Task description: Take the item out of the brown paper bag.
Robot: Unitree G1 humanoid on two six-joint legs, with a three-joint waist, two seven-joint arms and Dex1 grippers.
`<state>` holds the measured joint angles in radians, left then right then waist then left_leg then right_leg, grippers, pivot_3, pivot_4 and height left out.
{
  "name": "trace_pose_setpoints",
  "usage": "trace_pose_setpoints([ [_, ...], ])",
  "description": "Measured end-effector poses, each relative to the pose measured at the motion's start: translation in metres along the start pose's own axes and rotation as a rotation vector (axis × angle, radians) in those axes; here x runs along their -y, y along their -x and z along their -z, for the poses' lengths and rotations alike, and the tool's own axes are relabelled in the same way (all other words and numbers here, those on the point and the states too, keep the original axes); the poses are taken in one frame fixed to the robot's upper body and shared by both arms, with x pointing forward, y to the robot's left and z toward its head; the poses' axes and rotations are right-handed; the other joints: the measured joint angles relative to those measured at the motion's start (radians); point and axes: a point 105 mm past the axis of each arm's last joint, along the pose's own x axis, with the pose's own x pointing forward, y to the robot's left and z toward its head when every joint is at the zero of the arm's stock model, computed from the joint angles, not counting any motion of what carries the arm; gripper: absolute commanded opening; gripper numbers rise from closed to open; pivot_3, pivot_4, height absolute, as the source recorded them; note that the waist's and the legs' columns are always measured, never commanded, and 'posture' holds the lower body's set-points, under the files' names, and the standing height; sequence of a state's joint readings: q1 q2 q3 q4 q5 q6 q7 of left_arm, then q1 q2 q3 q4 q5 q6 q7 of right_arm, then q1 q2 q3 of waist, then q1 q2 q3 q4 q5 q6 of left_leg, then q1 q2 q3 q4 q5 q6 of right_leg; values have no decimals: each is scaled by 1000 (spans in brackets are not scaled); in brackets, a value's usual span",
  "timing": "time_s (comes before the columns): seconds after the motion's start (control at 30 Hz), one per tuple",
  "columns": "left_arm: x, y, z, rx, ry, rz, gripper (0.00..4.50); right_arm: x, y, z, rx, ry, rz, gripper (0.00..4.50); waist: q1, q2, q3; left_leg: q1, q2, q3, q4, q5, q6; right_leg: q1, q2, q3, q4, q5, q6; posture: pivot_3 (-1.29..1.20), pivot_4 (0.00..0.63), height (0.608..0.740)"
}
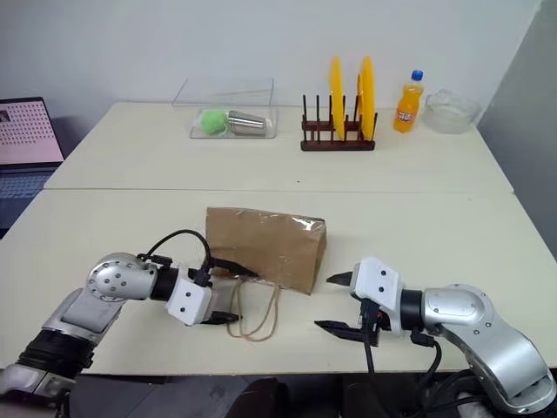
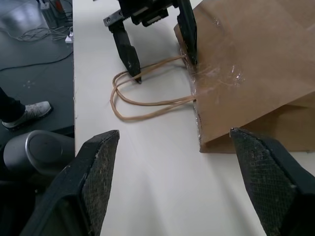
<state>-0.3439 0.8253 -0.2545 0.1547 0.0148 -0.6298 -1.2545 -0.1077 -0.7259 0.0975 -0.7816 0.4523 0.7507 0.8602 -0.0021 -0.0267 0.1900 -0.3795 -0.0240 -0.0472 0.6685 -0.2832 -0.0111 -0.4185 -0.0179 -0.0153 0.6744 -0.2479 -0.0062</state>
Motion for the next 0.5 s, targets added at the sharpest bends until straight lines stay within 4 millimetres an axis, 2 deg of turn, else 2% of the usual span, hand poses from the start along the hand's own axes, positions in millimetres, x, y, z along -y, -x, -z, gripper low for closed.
trace_pose_setpoints([
  [0.37, 8, -17, -4, 52, -21, 53, 22, 3, 1, -5, 3, 2, 23, 3809, 0, 0, 0, 0, 0, 0, 1, 0, 0, 0, 0, 0, 0, 0, 0, 0, 150, 740],
  [0.5, 1, -18, -5, 67, 43, 26, 7, 1, 2, -7, 1, 16, 22, 3809, 0, 0, 0, -1, 0, -1, 1, 0, 0, 0, 0, 0, 0, 0, 0, 0, 150, 740],
])
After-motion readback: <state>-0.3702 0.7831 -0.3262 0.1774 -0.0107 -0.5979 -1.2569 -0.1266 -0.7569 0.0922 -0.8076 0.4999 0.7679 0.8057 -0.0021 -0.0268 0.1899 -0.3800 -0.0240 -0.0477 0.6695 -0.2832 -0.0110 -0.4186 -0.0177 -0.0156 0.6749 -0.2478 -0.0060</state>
